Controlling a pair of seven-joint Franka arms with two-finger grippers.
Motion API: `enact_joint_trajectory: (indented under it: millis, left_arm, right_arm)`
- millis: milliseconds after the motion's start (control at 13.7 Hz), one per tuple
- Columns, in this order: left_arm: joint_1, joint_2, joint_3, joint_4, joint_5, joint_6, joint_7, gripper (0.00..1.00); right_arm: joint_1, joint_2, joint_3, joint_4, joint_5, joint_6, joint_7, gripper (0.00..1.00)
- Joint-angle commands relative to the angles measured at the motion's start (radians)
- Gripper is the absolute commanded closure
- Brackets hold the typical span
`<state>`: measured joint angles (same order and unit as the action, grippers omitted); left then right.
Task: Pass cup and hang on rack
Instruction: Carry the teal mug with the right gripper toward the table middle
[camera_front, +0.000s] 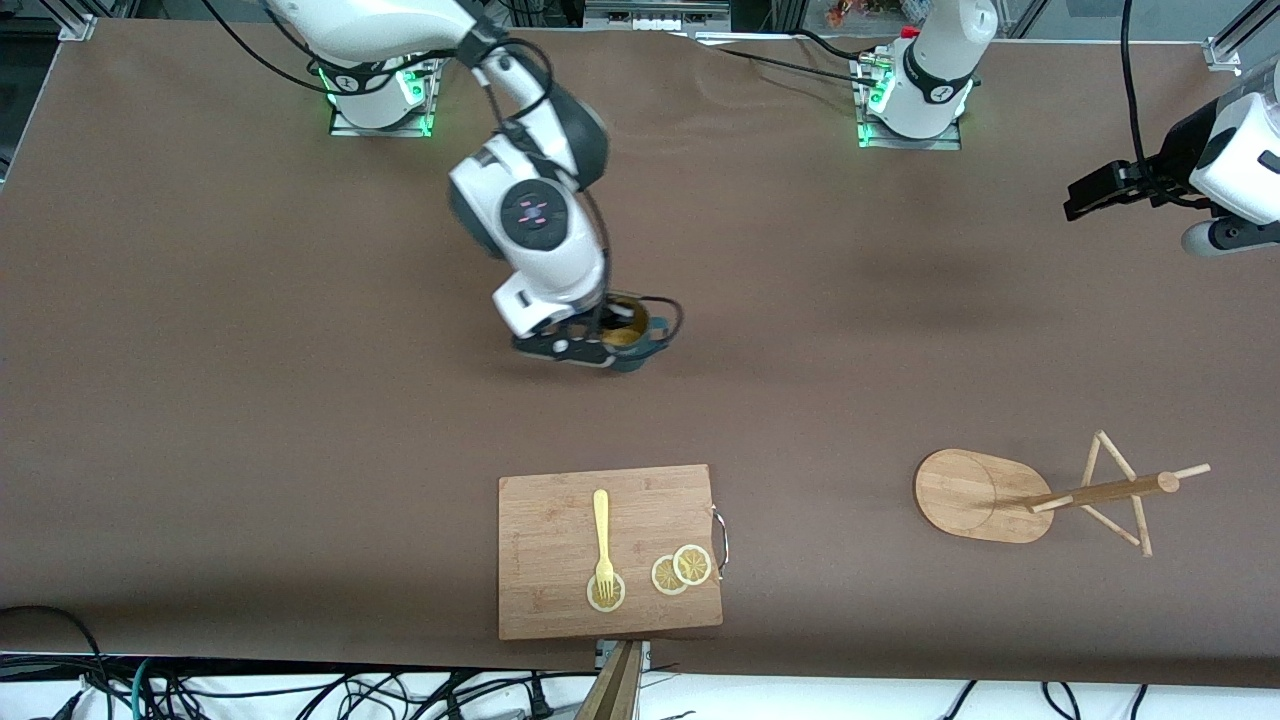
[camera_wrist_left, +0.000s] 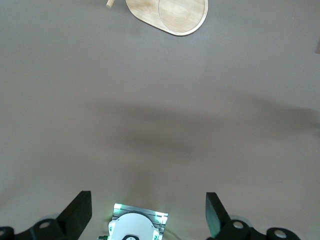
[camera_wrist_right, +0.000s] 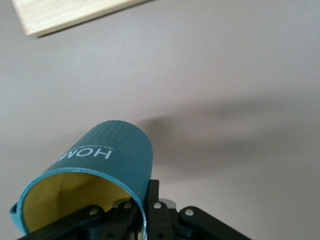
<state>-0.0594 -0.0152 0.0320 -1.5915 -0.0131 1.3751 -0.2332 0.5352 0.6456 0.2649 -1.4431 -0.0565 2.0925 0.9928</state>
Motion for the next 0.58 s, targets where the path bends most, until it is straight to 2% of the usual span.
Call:
enact_joint_trajectory:
  millis: [0, 511]
  left_arm:
    - [-0.002, 0.006, 0.0, 0.025, 0.016, -0.021, 0.018, 0.0]
    - [-0.002, 0.011, 0.0, 0.03, 0.022, -0.019, 0.06, 0.0]
  right_arm:
    - [0.086, 0.135, -0.012, 0.17, 0.001, -0.022, 0.102, 1.0]
    - [0.201, 0.193, -0.012, 0.184, 0.007, 0.024, 0.11, 1.0]
